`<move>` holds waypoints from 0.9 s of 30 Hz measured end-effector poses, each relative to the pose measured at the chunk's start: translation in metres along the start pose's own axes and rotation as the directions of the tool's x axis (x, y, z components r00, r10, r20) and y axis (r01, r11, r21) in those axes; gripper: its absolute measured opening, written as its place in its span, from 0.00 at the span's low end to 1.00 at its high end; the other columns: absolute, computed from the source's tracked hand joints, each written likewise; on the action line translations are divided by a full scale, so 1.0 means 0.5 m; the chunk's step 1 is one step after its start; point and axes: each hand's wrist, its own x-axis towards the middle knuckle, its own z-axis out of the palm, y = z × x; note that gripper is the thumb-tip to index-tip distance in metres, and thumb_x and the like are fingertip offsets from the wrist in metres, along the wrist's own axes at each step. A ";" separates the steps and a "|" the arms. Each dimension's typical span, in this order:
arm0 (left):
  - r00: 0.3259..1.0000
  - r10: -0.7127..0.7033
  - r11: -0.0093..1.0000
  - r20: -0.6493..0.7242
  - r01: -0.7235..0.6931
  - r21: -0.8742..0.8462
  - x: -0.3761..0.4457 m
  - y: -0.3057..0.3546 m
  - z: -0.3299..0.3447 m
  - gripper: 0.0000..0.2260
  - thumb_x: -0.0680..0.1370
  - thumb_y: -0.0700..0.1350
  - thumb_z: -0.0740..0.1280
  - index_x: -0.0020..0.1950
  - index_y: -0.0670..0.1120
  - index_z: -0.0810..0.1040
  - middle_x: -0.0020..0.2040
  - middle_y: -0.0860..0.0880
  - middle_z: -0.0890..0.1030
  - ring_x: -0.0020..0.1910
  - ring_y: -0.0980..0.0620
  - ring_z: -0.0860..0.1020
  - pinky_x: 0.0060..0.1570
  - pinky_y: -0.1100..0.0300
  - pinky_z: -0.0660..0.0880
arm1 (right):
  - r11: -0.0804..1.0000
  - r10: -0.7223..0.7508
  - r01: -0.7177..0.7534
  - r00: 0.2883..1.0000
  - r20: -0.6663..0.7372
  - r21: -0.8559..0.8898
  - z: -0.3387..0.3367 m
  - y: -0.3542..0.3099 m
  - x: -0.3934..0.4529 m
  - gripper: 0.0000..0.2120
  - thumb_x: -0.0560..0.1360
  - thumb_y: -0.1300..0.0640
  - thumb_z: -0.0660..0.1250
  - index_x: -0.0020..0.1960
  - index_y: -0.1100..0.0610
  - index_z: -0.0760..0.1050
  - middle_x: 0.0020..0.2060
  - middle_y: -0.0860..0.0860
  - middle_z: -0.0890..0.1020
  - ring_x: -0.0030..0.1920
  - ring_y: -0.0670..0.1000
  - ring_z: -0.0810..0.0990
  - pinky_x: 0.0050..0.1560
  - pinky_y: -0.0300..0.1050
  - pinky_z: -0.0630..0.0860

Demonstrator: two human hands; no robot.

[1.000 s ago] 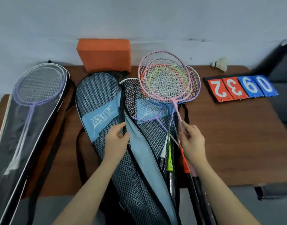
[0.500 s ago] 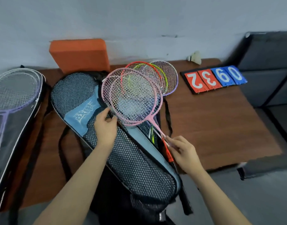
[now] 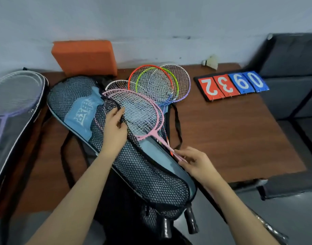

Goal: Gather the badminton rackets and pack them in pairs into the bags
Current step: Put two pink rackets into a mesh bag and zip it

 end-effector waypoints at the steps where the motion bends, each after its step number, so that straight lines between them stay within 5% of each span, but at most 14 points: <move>1: 1.000 0.004 1.000 -0.013 -0.004 0.013 0.001 -0.001 -0.004 0.22 0.77 0.34 0.57 0.71 0.48 0.67 0.73 0.50 0.60 0.72 0.51 0.59 0.69 0.59 0.59 | 1.000 -0.010 0.009 1.000 0.015 0.011 -0.007 -0.002 -0.003 0.15 0.72 0.67 0.69 0.57 0.57 0.80 0.40 0.47 0.77 0.40 0.38 0.74 0.40 0.29 0.67; 7: 1.000 0.011 0.994 0.026 -0.014 0.112 -0.005 -0.003 -0.026 0.24 0.77 0.33 0.58 0.71 0.47 0.66 0.73 0.50 0.59 0.69 0.54 0.62 0.60 0.73 0.64 | 0.999 -0.005 0.001 0.997 0.072 0.047 -0.015 -0.012 0.003 0.15 0.70 0.67 0.70 0.55 0.55 0.81 0.36 0.43 0.75 0.35 0.41 0.74 0.36 0.30 0.67; 11: 0.996 0.010 0.992 0.092 -0.022 0.124 -0.017 -0.011 -0.031 0.24 0.76 0.33 0.60 0.70 0.50 0.68 0.74 0.50 0.60 0.70 0.47 0.63 0.65 0.48 0.68 | 0.995 0.065 -0.074 0.990 0.124 0.071 0.004 -0.009 0.022 0.19 0.70 0.65 0.70 0.52 0.43 0.78 0.39 0.42 0.78 0.34 0.42 0.74 0.36 0.32 0.70; 15: 0.996 0.011 0.991 0.094 -0.023 0.128 -0.025 -0.020 -0.043 0.25 0.75 0.32 0.59 0.70 0.49 0.68 0.74 0.50 0.60 0.66 0.52 0.67 0.38 0.74 0.70 | 0.965 0.167 -0.194 0.973 0.160 0.176 0.031 -0.010 0.019 0.18 0.73 0.67 0.67 0.59 0.50 0.76 0.40 0.46 0.78 0.30 0.37 0.73 0.35 0.34 0.73; 17: 0.996 -0.004 0.994 0.085 -0.005 0.106 -0.028 -0.028 -0.047 0.25 0.75 0.32 0.59 0.70 0.50 0.68 0.73 0.50 0.60 0.62 0.49 0.72 0.33 0.74 0.69 | 0.946 0.205 -0.229 0.971 0.126 0.228 0.043 -0.015 0.021 0.14 0.73 0.66 0.67 0.57 0.56 0.78 0.38 0.51 0.80 0.30 0.39 0.73 0.31 0.37 0.74; 20: 0.999 -0.023 0.994 0.044 0.018 0.105 -0.032 -0.039 -0.052 0.25 0.75 0.33 0.60 0.70 0.50 0.67 0.74 0.51 0.60 0.65 0.46 0.70 0.51 0.62 0.72 | 0.965 0.136 -0.156 0.985 0.107 0.209 0.051 -0.025 0.023 0.11 0.73 0.67 0.67 0.53 0.57 0.81 0.40 0.56 0.80 0.32 0.43 0.73 0.31 0.44 0.74; 22: 0.999 -0.039 0.991 -0.013 0.040 0.127 -0.034 -0.042 -0.057 0.25 0.76 0.33 0.60 0.71 0.48 0.66 0.75 0.50 0.59 0.70 0.51 0.63 0.56 0.73 0.62 | 0.966 0.080 -0.107 0.989 0.121 0.236 0.045 -0.029 0.023 0.12 0.72 0.69 0.67 0.53 0.59 0.81 0.38 0.51 0.76 0.30 0.42 0.71 0.29 0.40 0.70; 24: 0.998 -0.052 0.991 -0.047 0.057 0.120 -0.034 -0.043 -0.063 0.25 0.76 0.32 0.59 0.72 0.46 0.64 0.75 0.50 0.57 0.69 0.56 0.61 0.51 0.83 0.58 | 0.967 0.043 -0.079 0.987 0.152 0.242 0.030 -0.026 0.023 0.13 0.72 0.69 0.68 0.53 0.58 0.82 0.38 0.50 0.76 0.30 0.44 0.71 0.31 0.40 0.69; 27: 0.998 -0.056 0.995 -0.042 0.059 0.082 -0.024 -0.043 -0.060 0.27 0.75 0.31 0.59 0.73 0.46 0.63 0.75 0.51 0.57 0.71 0.55 0.60 0.58 0.77 0.59 | 0.993 -0.010 -0.016 0.975 0.221 0.113 0.014 -0.015 0.021 0.16 0.70 0.69 0.70 0.53 0.55 0.82 0.37 0.48 0.76 0.31 0.42 0.72 0.34 0.34 0.68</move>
